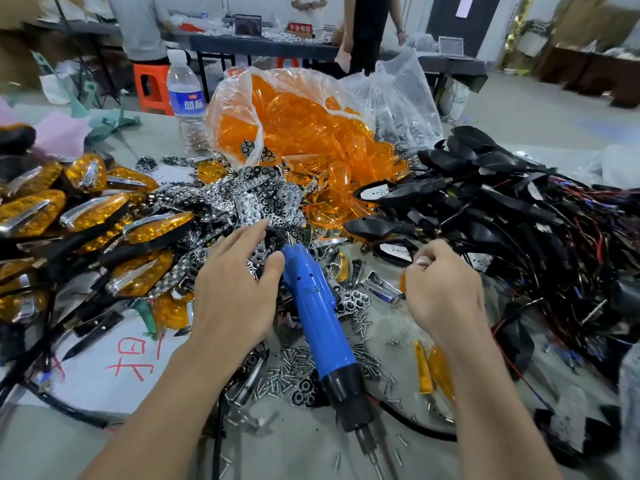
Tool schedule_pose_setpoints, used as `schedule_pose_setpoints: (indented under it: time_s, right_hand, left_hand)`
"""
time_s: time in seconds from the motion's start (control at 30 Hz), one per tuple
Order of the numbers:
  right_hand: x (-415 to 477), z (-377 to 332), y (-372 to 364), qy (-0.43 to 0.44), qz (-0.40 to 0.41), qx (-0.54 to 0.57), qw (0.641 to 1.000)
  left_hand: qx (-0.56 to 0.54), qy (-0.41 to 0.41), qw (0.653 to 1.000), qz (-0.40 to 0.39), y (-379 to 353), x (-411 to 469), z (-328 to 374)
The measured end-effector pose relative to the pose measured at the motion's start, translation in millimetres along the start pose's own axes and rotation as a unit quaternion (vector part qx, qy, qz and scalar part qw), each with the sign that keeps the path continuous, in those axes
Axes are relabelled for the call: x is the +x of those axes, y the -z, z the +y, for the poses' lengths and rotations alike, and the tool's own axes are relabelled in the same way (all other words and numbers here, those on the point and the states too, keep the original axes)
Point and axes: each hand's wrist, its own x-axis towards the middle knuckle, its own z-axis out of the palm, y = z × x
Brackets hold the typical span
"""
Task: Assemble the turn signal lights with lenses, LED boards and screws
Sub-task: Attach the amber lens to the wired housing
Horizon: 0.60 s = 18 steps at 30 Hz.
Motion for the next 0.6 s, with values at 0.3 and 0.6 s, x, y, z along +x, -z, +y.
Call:
schedule_pose_setpoints:
  time_s: [0.3,0.6]
  right_hand:
    - [2,6,-11,-0.013,-0.156,-0.13,0.979]
    - [-21,-23,-14,0.024,-0.288,0.43,0.855]
  left_hand:
    - [-0.002,-0.014,1.0,0.001,-2,-4,2]
    - [-0.029,-0.132,0.991,-0.02,-3,-14,15]
